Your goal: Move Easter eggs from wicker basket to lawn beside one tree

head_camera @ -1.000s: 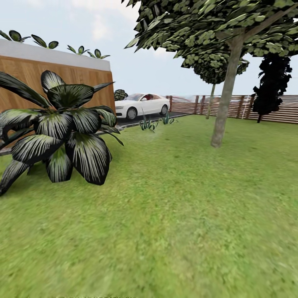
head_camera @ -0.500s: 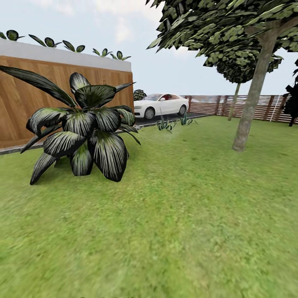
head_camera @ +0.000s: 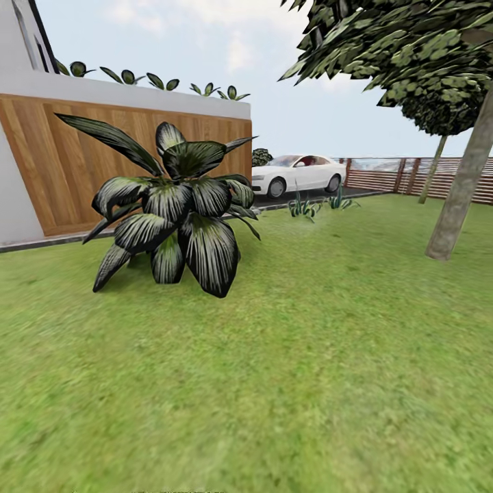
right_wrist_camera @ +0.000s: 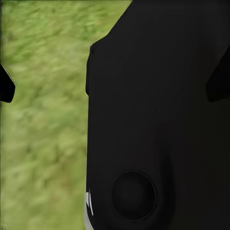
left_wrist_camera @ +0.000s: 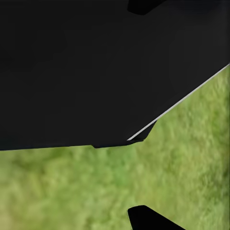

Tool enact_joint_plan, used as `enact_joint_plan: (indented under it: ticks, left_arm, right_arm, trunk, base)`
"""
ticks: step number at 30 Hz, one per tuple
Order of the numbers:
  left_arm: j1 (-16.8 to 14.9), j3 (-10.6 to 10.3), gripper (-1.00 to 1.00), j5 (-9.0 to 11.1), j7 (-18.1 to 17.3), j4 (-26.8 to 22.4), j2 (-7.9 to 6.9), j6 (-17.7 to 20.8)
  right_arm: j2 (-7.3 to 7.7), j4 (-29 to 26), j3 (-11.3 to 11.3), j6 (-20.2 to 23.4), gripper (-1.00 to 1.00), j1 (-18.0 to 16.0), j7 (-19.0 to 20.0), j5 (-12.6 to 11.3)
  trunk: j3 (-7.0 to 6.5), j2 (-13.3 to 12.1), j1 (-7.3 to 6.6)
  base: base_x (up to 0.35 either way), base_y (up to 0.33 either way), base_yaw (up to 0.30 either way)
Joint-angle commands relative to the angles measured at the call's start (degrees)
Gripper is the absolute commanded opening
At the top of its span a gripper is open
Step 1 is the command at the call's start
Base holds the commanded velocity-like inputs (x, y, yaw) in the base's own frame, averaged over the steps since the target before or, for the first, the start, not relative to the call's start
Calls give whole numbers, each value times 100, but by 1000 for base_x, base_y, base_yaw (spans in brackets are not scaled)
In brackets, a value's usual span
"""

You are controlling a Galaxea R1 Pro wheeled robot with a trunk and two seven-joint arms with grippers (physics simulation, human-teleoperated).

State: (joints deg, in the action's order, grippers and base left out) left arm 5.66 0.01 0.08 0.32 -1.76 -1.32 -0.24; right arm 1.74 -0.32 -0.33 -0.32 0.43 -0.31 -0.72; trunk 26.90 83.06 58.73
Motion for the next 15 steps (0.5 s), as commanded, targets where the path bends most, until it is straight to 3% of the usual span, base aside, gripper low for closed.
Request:
enact_joint_plan:
  ticks: [1,15]
  left_arm:
    - [2,-1,100,1,3,-9,0,-3]
    - [2,-1,100,1,3,-9,1,-3]
  right_arm:
    - [1,-3,-2,-3,100,1,-3,-7]
    - [-4,-3,-4,-3,100,3,-3,-7]
  trunk:
    - [3,2,0]
    - [3,2,0]
  base:
    - [0,0,290]
    - [0,0,290]
